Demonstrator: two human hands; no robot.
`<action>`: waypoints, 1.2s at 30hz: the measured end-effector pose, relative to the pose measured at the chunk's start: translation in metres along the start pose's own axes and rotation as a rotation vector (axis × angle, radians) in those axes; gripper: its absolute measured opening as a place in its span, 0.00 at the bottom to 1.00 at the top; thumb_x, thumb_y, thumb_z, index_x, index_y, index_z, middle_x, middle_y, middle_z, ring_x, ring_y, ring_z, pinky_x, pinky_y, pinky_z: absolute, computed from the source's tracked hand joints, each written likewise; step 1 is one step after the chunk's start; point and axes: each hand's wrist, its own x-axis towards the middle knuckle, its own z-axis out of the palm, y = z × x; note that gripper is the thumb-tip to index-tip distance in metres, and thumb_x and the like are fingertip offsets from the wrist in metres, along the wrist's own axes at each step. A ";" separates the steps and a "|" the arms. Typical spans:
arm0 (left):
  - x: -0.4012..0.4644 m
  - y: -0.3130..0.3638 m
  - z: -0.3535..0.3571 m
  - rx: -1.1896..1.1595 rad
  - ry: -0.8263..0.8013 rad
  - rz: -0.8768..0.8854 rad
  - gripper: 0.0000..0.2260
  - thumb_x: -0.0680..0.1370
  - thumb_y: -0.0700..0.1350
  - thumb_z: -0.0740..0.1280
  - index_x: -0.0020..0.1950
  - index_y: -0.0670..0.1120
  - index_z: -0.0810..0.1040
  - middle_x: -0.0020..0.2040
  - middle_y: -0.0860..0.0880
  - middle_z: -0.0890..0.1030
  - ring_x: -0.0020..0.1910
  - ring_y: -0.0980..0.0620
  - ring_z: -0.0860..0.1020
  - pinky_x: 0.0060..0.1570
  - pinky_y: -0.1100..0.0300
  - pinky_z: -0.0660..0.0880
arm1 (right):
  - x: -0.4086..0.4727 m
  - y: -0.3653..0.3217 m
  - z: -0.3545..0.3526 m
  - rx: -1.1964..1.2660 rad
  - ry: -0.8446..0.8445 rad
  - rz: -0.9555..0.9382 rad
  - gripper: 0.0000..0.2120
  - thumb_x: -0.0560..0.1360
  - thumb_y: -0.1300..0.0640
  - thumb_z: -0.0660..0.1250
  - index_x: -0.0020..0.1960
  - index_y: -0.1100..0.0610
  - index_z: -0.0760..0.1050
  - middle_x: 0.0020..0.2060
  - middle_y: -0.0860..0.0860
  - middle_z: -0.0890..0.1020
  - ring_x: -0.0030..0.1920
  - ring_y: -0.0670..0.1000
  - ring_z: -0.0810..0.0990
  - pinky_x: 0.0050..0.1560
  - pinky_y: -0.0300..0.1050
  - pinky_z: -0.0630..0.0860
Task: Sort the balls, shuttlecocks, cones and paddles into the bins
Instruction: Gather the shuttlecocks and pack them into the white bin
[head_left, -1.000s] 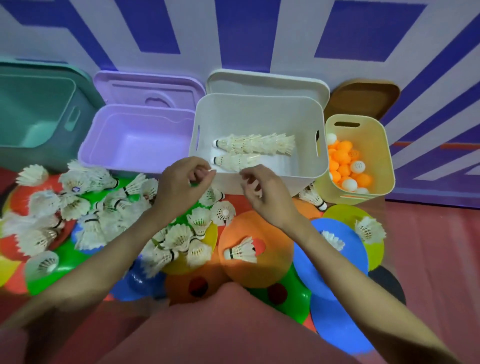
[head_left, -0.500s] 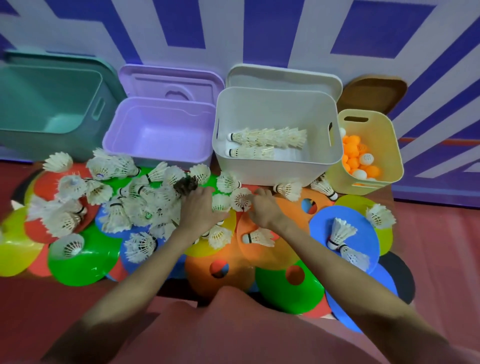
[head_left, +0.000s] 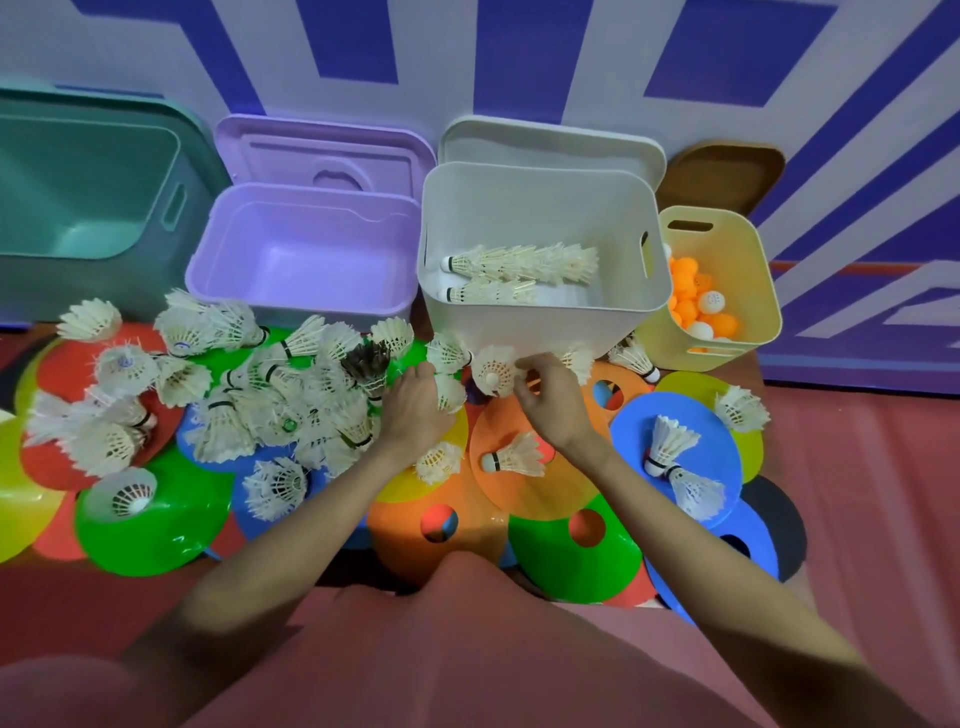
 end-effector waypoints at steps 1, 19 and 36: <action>-0.004 -0.001 -0.001 -0.081 0.019 0.043 0.28 0.69 0.44 0.75 0.65 0.39 0.68 0.60 0.42 0.75 0.61 0.44 0.73 0.60 0.54 0.69 | -0.003 -0.001 -0.003 0.060 0.075 -0.013 0.10 0.76 0.62 0.64 0.55 0.64 0.78 0.51 0.58 0.81 0.48 0.52 0.80 0.50 0.41 0.75; -0.042 0.008 -0.024 -0.494 0.090 0.285 0.26 0.67 0.45 0.78 0.63 0.46 0.75 0.51 0.51 0.80 0.49 0.56 0.77 0.44 0.64 0.73 | -0.027 -0.021 -0.006 0.103 -0.067 -0.303 0.10 0.77 0.59 0.64 0.56 0.58 0.80 0.51 0.52 0.81 0.51 0.51 0.77 0.51 0.44 0.74; -0.058 0.007 -0.008 -0.498 0.025 0.231 0.23 0.70 0.45 0.76 0.63 0.47 0.75 0.52 0.54 0.79 0.43 0.67 0.75 0.39 0.75 0.69 | -0.054 0.052 0.032 0.098 -0.165 0.402 0.19 0.73 0.58 0.70 0.60 0.64 0.71 0.50 0.59 0.80 0.50 0.58 0.79 0.42 0.43 0.69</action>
